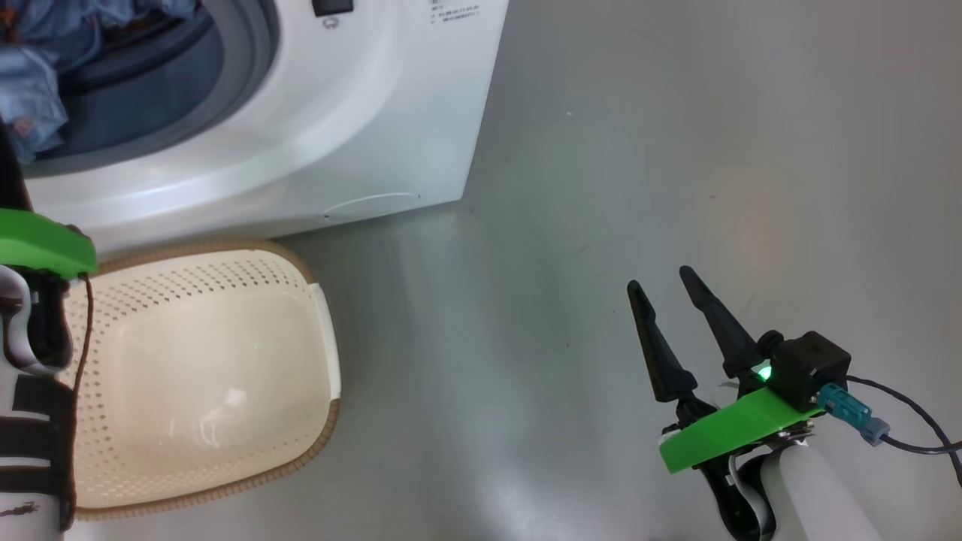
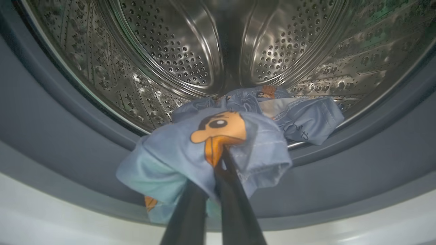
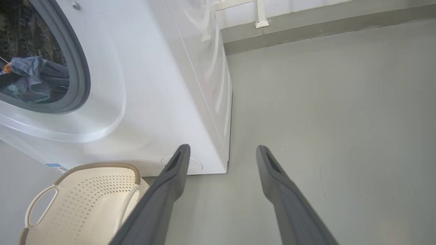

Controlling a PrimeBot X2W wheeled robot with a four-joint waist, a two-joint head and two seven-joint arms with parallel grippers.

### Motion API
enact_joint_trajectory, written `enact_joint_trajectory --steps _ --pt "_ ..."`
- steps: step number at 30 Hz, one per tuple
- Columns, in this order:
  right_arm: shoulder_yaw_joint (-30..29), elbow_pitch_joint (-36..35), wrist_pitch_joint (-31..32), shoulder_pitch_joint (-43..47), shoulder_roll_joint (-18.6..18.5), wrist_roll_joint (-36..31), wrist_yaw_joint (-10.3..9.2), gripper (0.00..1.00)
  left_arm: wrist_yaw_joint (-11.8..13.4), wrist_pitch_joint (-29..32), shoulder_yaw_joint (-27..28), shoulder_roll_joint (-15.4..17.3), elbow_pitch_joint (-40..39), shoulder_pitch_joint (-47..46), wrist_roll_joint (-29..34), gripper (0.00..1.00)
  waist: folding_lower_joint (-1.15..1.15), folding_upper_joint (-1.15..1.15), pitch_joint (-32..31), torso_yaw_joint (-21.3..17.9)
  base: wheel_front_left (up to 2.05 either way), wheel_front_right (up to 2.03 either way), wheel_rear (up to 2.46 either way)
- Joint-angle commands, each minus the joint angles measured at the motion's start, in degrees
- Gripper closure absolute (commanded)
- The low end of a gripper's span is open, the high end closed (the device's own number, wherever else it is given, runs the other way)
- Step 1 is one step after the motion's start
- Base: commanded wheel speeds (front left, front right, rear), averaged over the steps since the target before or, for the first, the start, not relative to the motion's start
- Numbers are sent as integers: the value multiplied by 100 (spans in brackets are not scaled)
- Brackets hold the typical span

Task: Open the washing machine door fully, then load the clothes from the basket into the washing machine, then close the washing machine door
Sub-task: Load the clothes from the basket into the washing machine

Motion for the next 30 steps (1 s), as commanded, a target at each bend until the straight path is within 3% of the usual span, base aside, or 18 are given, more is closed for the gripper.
enact_joint_trajectory --steps 1,30 --pt "152 -94 -28 144 4 14 9 0 26 -30 107 283 -160 -5 57 100 0 0 -49 -13 0 0 0" --pt "156 -284 -28 28 69 114 9 0 37 388 -459 788 1115 -2445 387 100 0 0 997 -450 0 0 0"
